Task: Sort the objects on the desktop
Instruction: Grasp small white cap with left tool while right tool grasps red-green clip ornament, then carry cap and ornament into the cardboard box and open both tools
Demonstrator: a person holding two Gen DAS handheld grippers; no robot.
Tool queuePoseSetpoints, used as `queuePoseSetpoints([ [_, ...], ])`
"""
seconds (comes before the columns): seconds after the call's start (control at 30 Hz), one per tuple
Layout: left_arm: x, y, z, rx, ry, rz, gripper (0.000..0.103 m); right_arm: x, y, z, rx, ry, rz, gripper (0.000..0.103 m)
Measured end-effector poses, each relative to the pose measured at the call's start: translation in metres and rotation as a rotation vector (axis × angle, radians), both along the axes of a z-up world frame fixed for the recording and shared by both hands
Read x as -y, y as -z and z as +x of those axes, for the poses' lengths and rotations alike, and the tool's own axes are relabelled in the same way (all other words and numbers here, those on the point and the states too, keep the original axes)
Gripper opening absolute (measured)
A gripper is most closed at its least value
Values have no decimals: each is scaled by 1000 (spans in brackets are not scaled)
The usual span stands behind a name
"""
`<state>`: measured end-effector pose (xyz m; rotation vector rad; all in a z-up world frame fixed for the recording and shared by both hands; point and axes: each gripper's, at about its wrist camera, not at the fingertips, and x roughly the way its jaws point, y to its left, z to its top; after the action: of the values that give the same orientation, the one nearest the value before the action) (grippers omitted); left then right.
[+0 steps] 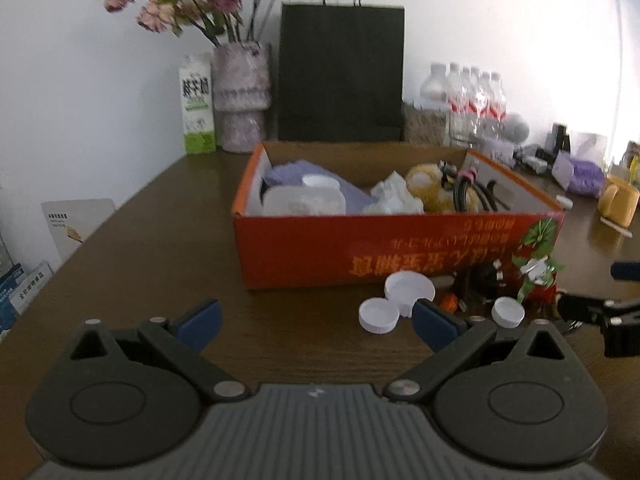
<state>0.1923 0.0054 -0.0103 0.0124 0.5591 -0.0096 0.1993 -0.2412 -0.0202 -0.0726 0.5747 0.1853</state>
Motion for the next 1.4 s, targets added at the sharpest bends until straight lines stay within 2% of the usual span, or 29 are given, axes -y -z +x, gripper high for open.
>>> queuePoseSetpoints([
  [0.27,15,19,33,-80,55,47,102,-7,7,33,-23,-10,-27,97],
  [0.37,17,23,39,-93,70,44,95,-9,9,41,-33,-20,-24,96],
  [0.57,17,29,48,-121,82,22,73,-12,12,55,-48,-27,-22,90],
  [0.7,18,29,49,-115,90,21,67,-14,14,62,-59,-33,-22,83],
  [0.77,19,29,49,-114,96,19,64,-15,16,63,-65,-38,-26,73],
  [0.87,20,29,48,-110,103,13,57,-16,17,63,-76,-52,-19,63],
  [0.93,20,29,48,-106,108,11,49,-16,17,62,-73,-55,-22,58],
  [1.0,21,28,47,-103,117,12,30,-17,17,61,-71,-60,-21,56],
  [1.07,22,28,46,-101,121,16,29,-16,16,60,-66,-64,-23,52],
  [1.4,18,19,39,-63,108,-4,29,-16,6,51,-35,-68,-14,50],
])
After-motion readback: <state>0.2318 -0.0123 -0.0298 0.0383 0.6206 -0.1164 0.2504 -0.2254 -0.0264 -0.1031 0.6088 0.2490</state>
